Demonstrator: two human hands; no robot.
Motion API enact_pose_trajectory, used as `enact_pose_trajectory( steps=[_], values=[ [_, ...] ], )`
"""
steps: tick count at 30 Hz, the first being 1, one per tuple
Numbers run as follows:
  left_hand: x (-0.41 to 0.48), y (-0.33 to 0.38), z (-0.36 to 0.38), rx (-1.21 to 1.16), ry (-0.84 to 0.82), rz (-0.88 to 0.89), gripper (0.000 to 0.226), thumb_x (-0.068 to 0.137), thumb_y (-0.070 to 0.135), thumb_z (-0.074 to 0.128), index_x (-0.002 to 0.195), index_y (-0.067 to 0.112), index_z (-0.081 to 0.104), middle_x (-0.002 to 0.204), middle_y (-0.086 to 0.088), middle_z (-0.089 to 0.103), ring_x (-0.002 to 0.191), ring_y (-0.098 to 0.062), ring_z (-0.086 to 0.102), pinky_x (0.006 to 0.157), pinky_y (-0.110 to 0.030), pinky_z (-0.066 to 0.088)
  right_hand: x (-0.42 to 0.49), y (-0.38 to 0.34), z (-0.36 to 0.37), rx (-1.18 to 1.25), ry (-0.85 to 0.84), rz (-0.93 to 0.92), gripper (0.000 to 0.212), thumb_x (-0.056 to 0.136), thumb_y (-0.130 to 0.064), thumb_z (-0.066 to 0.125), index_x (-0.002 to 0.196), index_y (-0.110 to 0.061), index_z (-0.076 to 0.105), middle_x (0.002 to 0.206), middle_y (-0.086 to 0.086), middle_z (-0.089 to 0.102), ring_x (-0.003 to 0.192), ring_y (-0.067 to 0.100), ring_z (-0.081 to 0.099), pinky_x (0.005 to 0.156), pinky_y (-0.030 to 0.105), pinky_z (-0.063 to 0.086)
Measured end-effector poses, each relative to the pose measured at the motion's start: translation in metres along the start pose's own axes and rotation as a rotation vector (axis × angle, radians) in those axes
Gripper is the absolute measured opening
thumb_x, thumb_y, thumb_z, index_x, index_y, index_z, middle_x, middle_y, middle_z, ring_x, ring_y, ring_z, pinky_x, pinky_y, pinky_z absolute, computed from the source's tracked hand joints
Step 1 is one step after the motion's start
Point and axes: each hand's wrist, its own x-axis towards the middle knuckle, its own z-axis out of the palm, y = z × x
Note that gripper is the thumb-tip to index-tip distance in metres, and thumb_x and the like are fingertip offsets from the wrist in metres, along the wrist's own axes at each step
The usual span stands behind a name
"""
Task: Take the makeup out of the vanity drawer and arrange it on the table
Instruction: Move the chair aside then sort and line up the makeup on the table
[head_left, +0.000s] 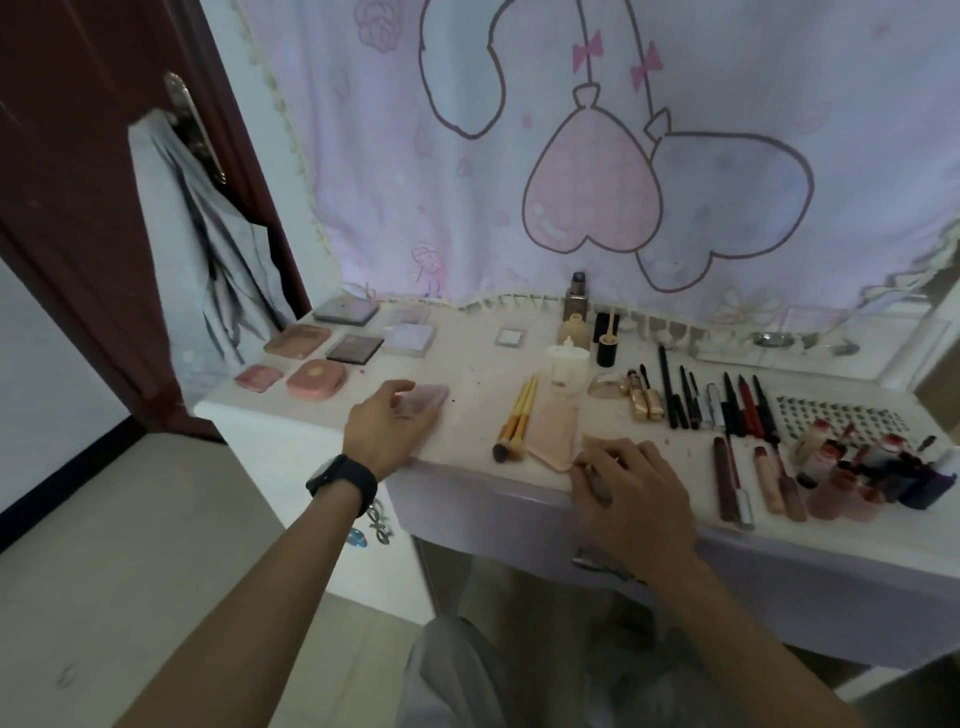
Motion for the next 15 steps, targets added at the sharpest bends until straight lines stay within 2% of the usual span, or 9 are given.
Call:
enact_pose_trajectory(
  steps=[2, 4, 7, 8, 10, 12, 15],
  values=[
    [-0.022, 0.01, -0.003, -0.205, -0.025, 0.046, 0.055, 0.078, 0.052, 0.077, 0.126, 0.032, 0.057, 0.113, 0.007, 0.068, 0.098, -0.005, 0.063, 0.085, -0.025, 0.053, 0.001, -0.002, -0.004, 0.017, -0.017, 0.016, 0.014, 0.091, -0.035, 0.063, 0.093, -0.022, 0.069, 0.097, -0.003, 0.067, 0.084, 0.015, 0.051, 0.067, 0.028, 0.047],
    [-0.042, 0.022, -0.002, -0.299, -0.044, 0.126, 0.057, 0.074, 0.05, 0.08, 0.123, 0.036, 0.055, 0.111, 0.014, 0.068, 0.099, 0.003, 0.063, 0.081, -0.019, 0.053, 0.005, -0.009, -0.012, 0.083, -0.06, 0.088, 0.011, 0.09, -0.033, 0.067, 0.094, -0.023, 0.07, 0.095, -0.007, 0.067, 0.084, 0.014, 0.052, 0.067, 0.027, 0.046],
    [-0.064, 0.038, 0.005, -0.294, -0.102, 0.29, 0.065, 0.069, 0.048, 0.082, 0.125, 0.036, 0.051, 0.11, 0.016, 0.069, 0.102, 0.005, 0.061, 0.08, -0.016, 0.05, 0.016, -0.021, -0.029, 0.355, -0.163, 0.315, 0.011, 0.094, -0.043, 0.06, 0.097, -0.035, 0.067, 0.088, -0.024, 0.063, 0.082, 0.002, 0.056, 0.069, 0.02, 0.044],
    [-0.07, 0.042, 0.008, -0.276, -0.126, 0.338, 0.067, 0.068, 0.049, 0.081, 0.126, 0.036, 0.05, 0.111, 0.016, 0.069, 0.104, 0.003, 0.061, 0.081, -0.017, 0.049, 0.018, -0.024, -0.036, 0.478, -0.182, 0.383, 0.011, 0.095, -0.048, 0.058, 0.097, -0.04, 0.065, 0.086, -0.024, 0.066, 0.082, -0.001, 0.06, 0.067, 0.015, 0.044],
    [-0.077, 0.051, 0.012, -0.208, -0.174, 0.424, 0.07, 0.066, 0.048, 0.078, 0.128, 0.037, 0.047, 0.115, 0.016, 0.067, 0.105, -0.001, 0.059, 0.081, -0.018, 0.047, 0.025, -0.031, -0.048, 0.75, -0.219, 0.505, 0.017, 0.094, -0.056, 0.054, 0.101, -0.044, 0.064, 0.089, -0.023, 0.072, 0.081, -0.002, 0.066, 0.062, 0.011, 0.047],
    [-0.083, 0.058, 0.018, -0.142, -0.228, 0.494, 0.073, 0.065, 0.046, 0.076, 0.129, 0.04, 0.043, 0.119, 0.016, 0.065, 0.106, 0.001, 0.054, 0.08, -0.011, 0.041, 0.027, -0.035, -0.056, 0.96, -0.308, 0.643, 0.025, 0.093, -0.054, 0.059, 0.109, -0.037, 0.065, 0.091, -0.016, 0.075, 0.075, 0.008, 0.072, 0.057, 0.016, 0.051],
    [-0.086, 0.067, 0.024, -0.094, -0.25, 0.567, 0.072, 0.068, 0.051, 0.073, 0.131, 0.043, 0.038, 0.121, 0.018, 0.062, 0.106, 0.01, 0.045, 0.08, 0.001, 0.034, 0.025, -0.035, -0.061, 1.08, -0.332, 0.767, 0.021, 0.091, -0.033, 0.071, 0.11, -0.024, 0.072, 0.086, -0.002, 0.077, 0.068, 0.015, 0.072, 0.055, 0.019, 0.053]
  ],
)
